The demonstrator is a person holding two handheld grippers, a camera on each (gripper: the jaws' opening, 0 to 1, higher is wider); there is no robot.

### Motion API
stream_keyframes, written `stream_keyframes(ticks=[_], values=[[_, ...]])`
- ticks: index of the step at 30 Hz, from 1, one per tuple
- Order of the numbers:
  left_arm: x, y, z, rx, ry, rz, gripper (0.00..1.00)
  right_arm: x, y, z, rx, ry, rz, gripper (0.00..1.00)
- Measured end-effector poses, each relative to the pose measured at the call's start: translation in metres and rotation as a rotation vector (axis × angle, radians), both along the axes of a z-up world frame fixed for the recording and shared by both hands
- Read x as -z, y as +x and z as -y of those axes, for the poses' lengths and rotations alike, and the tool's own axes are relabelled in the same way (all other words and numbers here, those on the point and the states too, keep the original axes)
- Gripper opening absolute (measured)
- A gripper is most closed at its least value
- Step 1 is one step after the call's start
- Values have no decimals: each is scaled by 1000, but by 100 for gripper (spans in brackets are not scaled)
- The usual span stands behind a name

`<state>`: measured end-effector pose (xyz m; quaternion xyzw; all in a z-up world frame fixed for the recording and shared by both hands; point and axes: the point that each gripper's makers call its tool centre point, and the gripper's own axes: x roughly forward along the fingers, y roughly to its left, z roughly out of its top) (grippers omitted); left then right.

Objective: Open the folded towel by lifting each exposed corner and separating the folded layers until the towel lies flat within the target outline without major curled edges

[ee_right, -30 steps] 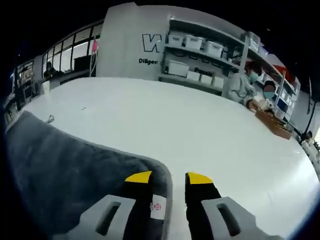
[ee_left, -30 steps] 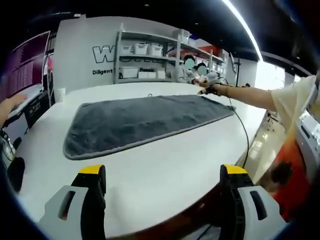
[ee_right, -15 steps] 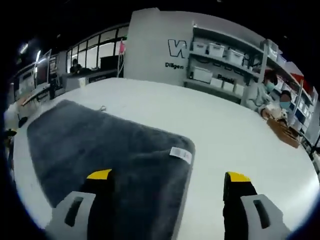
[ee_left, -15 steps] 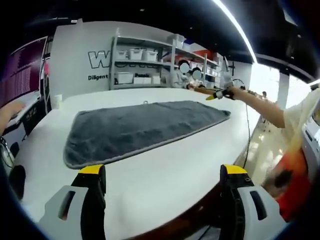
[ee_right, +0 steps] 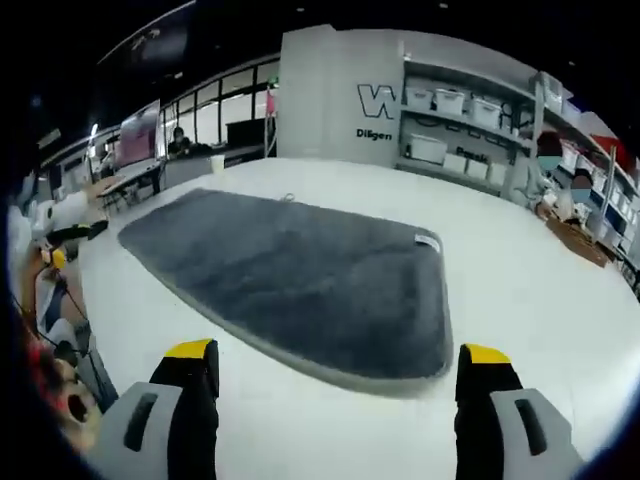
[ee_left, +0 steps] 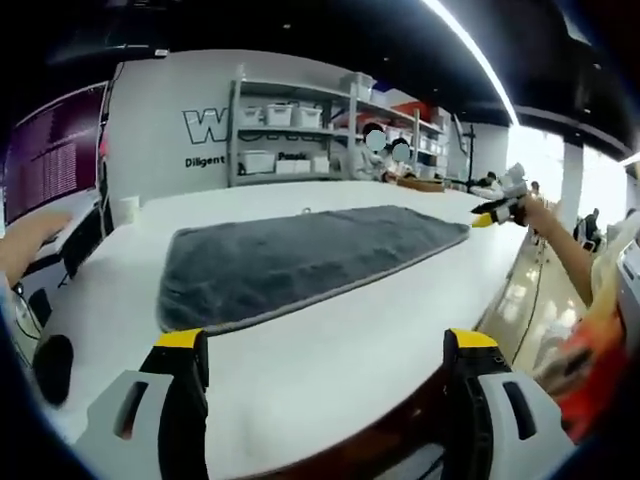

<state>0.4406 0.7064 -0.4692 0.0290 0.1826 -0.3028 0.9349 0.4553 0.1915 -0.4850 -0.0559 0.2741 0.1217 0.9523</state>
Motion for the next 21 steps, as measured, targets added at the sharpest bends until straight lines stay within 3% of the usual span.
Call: stream_keyframes(ticks=[7,17,21], values=[[10,2,-3,-19,5,-26,99,-4,-45,-12,14,-48,17,99],[16,-1,0,-26,-9,-47,100,-5,-58,-28,1,-49,31,99],[16,0,-5,-37,-5,-45,100,0,-58,-30,0,-87,10,99]])
